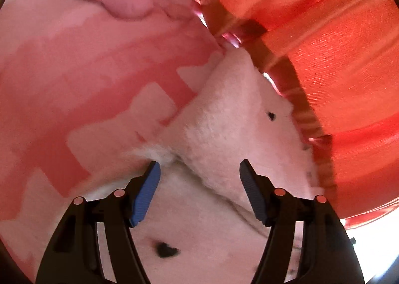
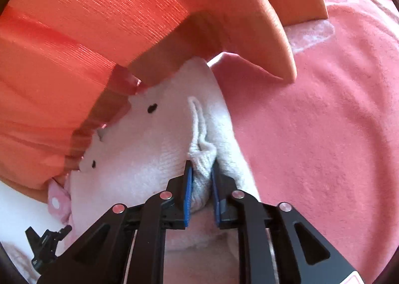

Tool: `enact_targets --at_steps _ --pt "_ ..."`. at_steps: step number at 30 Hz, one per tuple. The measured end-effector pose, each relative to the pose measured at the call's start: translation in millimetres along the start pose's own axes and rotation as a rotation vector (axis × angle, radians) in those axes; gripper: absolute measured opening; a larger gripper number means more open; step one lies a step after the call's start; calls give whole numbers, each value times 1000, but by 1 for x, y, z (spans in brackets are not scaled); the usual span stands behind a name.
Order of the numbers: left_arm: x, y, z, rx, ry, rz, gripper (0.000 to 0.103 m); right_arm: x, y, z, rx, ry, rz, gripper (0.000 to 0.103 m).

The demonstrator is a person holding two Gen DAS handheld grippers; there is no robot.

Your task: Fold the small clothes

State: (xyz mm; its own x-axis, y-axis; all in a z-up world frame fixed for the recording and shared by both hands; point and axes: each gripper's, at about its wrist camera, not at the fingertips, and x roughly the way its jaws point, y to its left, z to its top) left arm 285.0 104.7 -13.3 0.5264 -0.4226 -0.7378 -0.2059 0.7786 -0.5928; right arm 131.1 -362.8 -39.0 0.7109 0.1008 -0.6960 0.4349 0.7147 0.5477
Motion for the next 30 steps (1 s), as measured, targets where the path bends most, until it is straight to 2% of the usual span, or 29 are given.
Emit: enact_targets --at_steps 1,2,4,5,6,7,9,11,14,15,16,18,20,22,24,26,27,30 --pt "2 0 0 -14 12 -19 64 -5 6 -2 -14 -8 -2 27" --pt "5 -1 0 -12 13 -9 65 -6 12 -2 -32 -24 10 39" --pt "15 0 2 10 10 30 62 -4 16 0 -47 -28 -3 43" --pt "18 2 3 4 3 34 58 0 17 -2 -47 -13 -10 38" --pt "16 3 4 4 -18 52 46 7 13 3 -40 8 -3 21" --pt "14 3 5 8 -34 70 30 11 9 4 -27 16 4 8" --pt "8 6 7 7 -60 61 24 -11 8 2 -10 -28 69 9" --pt "10 13 9 -17 -45 49 24 -27 12 5 -38 -79 99 8" --pt "10 14 7 -24 -37 52 24 -7 0 3 -28 -22 -43 14" --pt "6 10 4 -20 -37 51 25 -1 -11 -1 14 -5 -57 9" --pt "3 7 3 -8 -42 54 25 -4 -15 -2 39 -18 -35 8" --pt "-4 -2 0 29 -60 80 25 -16 -7 1 38 -40 -56 12" --pt "-8 -7 -3 47 -67 84 25 -33 7 2 -3 -107 -85 22" --pt "-12 -14 -5 77 -87 92 28 -43 25 -1 -82 -139 -90 23" --pt "-9 -16 -6 111 -99 139 30 -32 33 -4 -144 -113 -116 24" --pt "0 -6 -5 109 -87 189 30 -13 23 -8 -150 -49 -164 23" --pt "4 0 -3 96 -72 192 31 -8 15 -9 -125 -35 -157 18" --pt "3 8 -1 69 -69 170 30 -20 16 1 -107 -62 -132 19"
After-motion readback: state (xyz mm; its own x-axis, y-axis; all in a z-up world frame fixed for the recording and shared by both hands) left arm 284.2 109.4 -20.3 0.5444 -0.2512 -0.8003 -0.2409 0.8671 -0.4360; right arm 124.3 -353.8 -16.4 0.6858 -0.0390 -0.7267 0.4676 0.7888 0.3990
